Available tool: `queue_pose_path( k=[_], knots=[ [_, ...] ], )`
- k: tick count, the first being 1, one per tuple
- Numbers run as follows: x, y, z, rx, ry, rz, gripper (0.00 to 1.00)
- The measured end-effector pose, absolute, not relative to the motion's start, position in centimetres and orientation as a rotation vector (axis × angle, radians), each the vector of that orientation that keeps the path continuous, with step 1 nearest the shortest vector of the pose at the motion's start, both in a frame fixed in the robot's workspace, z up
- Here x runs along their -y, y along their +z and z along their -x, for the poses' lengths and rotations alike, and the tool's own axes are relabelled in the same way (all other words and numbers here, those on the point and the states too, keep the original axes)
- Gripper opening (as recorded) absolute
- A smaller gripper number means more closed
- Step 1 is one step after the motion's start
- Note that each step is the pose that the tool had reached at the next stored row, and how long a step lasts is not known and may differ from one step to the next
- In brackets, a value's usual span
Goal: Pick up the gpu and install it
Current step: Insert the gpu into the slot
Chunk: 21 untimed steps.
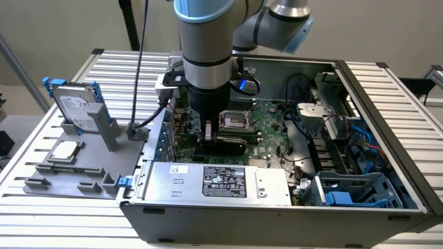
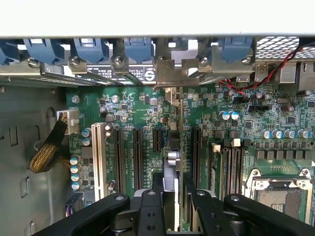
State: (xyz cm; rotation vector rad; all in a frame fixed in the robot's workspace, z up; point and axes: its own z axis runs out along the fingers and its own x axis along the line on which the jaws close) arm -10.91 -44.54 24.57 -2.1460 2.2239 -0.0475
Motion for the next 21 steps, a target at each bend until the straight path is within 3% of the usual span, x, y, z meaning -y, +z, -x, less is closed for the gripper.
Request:
queue_pose_path(
  k=[21],
  knots=[
    [44.55, 24.57, 10.91, -2.224, -0.048, 2.146, 0.27]
  ],
)
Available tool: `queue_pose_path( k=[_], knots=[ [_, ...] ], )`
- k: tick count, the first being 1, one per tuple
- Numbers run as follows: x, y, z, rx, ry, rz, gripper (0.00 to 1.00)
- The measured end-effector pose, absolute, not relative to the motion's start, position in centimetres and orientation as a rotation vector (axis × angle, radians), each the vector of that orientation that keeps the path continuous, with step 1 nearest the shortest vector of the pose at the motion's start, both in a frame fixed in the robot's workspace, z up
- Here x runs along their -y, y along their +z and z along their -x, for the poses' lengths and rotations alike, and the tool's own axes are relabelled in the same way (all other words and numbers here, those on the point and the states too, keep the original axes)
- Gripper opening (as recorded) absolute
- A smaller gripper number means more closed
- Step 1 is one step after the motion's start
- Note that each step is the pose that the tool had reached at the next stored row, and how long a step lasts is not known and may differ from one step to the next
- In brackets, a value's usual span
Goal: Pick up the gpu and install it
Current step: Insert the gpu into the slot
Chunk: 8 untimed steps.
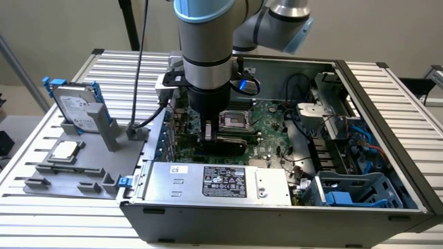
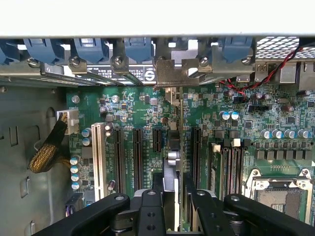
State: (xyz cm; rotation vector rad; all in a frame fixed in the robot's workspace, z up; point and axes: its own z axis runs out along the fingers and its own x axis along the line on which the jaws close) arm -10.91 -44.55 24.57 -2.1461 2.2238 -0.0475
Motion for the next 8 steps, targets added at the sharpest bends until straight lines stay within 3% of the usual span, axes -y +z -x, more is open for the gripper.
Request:
queue_pose_path(
  k=[8],
  knots=[
    [44.55, 24.57, 10.91, -2.224, -0.048, 2.146, 0.27]
  ],
)
